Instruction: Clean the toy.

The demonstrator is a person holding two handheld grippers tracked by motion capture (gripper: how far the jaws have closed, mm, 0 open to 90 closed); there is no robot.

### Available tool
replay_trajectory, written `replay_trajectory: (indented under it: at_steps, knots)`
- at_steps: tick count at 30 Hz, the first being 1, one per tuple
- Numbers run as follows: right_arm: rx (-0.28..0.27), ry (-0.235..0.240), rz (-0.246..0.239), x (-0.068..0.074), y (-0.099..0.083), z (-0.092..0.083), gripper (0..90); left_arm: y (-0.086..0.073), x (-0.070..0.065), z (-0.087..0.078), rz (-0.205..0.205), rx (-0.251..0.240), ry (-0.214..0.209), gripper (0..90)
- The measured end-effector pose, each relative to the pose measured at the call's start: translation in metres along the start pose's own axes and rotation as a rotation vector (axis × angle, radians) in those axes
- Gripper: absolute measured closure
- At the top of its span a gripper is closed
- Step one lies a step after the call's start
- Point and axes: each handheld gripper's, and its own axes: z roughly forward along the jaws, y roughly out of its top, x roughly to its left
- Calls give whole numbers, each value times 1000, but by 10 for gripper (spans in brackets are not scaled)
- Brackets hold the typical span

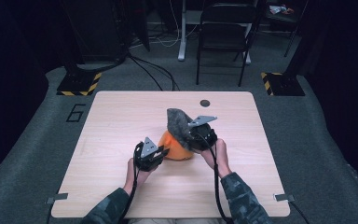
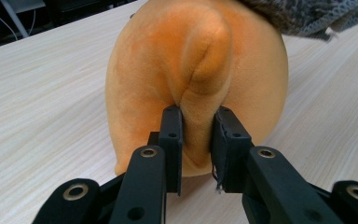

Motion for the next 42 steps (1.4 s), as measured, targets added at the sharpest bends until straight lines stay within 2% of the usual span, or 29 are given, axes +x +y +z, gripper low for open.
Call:
replay_trajectory:
  at_steps: [1,2,3,5,7,10,16,17,18,21,24,26,28,29,30,31,32,35,36,37,38,40,42]
  knots:
    - [7,-5,-27,4,1,3,726,0,0,0,1,3,1,753]
    - [20,-17,-27,8,0,6,727,0,1,0,4,6,3,754]
    - [16,-29,-51,8,-1,10,728,-1,1,0,3,5,2,755]
    - [34,-38,-49,5,-4,13,728,-1,2,1,-4,-2,0,757]
    - [48,-42,-22,0,-7,13,727,-1,1,1,0,0,-2,757]
    - [83,-70,-19,-8,-11,12,727,-1,1,1,-7,-1,-4,757]
    - [143,-84,32,-25,-23,19,727,-1,2,0,-4,4,-8,756]
    - [161,-92,54,-27,-26,21,727,-1,2,0,-3,4,-9,756]
    - [173,-102,46,-31,-29,22,727,-1,2,0,-5,3,-11,756]
    - [222,-107,77,-41,-38,29,727,-2,3,1,-18,-2,-18,756]
    - [273,-113,112,-51,-50,42,726,-2,4,0,-10,0,-14,754]
    - [315,-112,139,-54,-57,49,724,-2,4,0,-8,1,-15,754]
    - [323,-118,133,-53,-58,49,724,-2,5,0,-8,0,-12,753]
    - [319,-130,115,-53,-55,47,723,-2,5,0,-9,2,-13,753]
    - [304,-136,120,-53,-53,43,724,-2,5,-1,-16,1,-13,752]
    - [277,-143,101,-54,-50,37,724,-2,6,0,-19,-1,-14,752]
    - [257,-152,105,-53,-47,32,723,-2,6,0,-24,-3,-14,752]
    - [159,-123,111,-48,-29,10,722,-2,7,-1,-25,-2,-14,752]
    - [116,-88,106,-43,-21,3,722,-3,7,-1,-26,-2,-15,751]
    - [87,-74,93,-37,-16,-1,722,-3,7,0,-26,-6,-13,752]
    - [75,-66,70,-31,-12,-3,722,-2,7,0,-25,-1,-14,751]
    - [88,-42,35,-21,-9,0,722,-2,7,0,-26,0,-12,751]
    - [140,-71,-10,-12,-13,12,724,-3,7,0,-26,3,-13,748]
